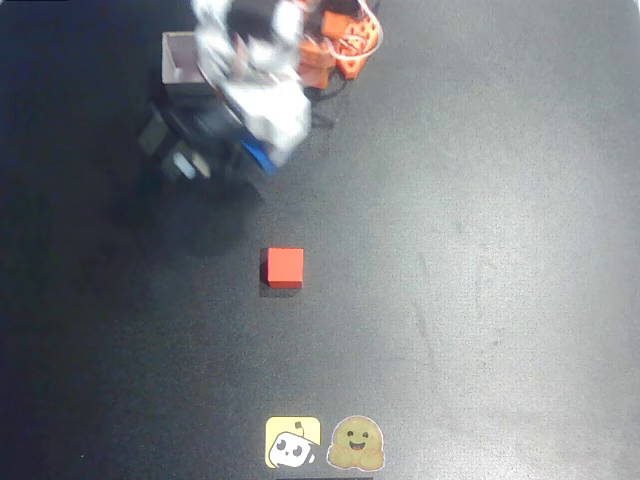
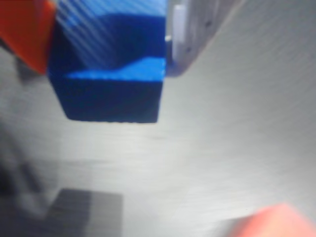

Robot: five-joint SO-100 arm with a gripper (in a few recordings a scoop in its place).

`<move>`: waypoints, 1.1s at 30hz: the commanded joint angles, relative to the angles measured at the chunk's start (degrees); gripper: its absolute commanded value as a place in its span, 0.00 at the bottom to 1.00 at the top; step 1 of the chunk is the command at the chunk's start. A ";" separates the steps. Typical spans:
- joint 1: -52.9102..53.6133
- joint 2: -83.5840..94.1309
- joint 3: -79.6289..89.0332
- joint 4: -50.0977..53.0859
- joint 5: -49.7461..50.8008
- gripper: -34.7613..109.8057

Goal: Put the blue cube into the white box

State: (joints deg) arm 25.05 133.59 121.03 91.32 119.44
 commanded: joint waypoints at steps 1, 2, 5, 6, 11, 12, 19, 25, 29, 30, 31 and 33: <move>14.41 5.89 3.52 0.88 -7.38 0.24; 18.28 5.80 3.78 1.41 -10.28 0.24; 28.39 5.71 3.87 3.16 -16.96 0.24; 31.29 5.71 3.69 3.69 -18.98 0.24; 41.40 5.54 3.43 4.92 -26.28 0.24; 42.10 5.54 3.43 5.19 -26.63 0.24; 43.33 5.54 3.96 5.98 -26.72 0.24; 43.33 5.36 4.66 4.13 -29.18 0.33; 43.33 5.10 5.27 2.81 -30.23 0.41; 43.33 4.92 5.45 2.46 -30.67 0.42; 43.33 4.66 5.54 2.11 -31.03 0.43; 43.33 3.96 5.54 2.02 -31.11 0.43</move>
State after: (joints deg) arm 67.85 137.99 126.65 94.04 88.59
